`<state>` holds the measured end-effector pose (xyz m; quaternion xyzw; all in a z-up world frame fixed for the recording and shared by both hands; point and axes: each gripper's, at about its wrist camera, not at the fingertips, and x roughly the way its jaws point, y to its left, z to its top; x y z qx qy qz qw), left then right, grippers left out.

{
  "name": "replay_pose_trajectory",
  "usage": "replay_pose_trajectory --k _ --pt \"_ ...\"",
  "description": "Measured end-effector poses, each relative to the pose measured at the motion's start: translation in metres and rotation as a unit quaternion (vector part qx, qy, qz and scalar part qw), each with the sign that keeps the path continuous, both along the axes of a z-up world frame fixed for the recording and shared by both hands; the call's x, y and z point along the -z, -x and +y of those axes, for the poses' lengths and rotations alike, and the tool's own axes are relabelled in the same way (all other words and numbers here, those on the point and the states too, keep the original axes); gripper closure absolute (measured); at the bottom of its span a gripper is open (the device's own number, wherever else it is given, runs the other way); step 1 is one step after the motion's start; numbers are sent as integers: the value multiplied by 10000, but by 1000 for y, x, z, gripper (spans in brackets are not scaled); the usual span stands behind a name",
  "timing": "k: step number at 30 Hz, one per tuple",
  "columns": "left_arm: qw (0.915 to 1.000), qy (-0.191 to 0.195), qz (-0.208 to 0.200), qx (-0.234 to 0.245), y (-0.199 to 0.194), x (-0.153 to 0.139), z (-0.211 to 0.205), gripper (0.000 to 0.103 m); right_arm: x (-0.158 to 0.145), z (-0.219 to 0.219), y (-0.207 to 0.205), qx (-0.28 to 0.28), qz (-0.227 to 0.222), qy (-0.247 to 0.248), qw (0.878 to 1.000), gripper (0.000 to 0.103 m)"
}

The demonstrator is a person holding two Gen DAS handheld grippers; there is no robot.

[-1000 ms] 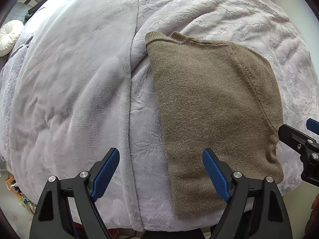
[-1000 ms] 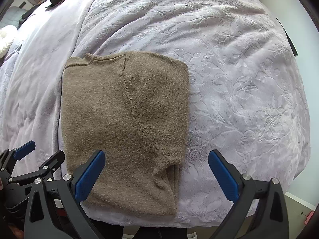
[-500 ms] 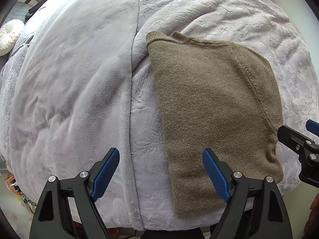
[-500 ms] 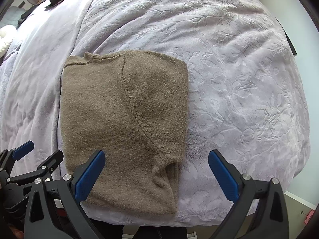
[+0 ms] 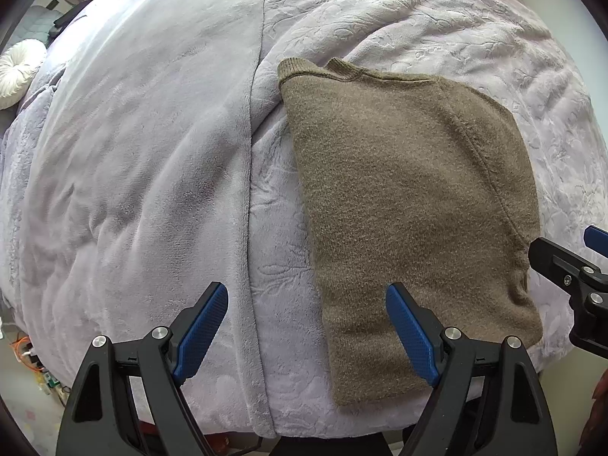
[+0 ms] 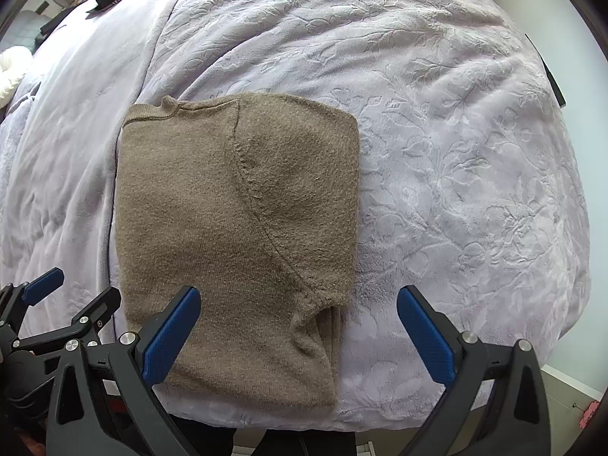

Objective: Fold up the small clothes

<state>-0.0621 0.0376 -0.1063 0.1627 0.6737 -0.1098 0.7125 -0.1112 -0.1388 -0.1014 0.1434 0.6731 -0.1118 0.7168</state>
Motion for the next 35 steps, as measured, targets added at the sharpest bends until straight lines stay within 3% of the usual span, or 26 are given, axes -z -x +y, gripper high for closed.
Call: replay_pose_trajectory --k 17,26,35 --pt "10000 4 38 -51 0 1 -1 17 0 2 2 -18 24 13 10000 0" --pt "9994 320 95 -117 0 -1 -2 17 2 2 4 4 31 8 10000 0" --pt "9998 187 97 -50 0 1 -1 17 3 1 4 27 39 10 10000 0"
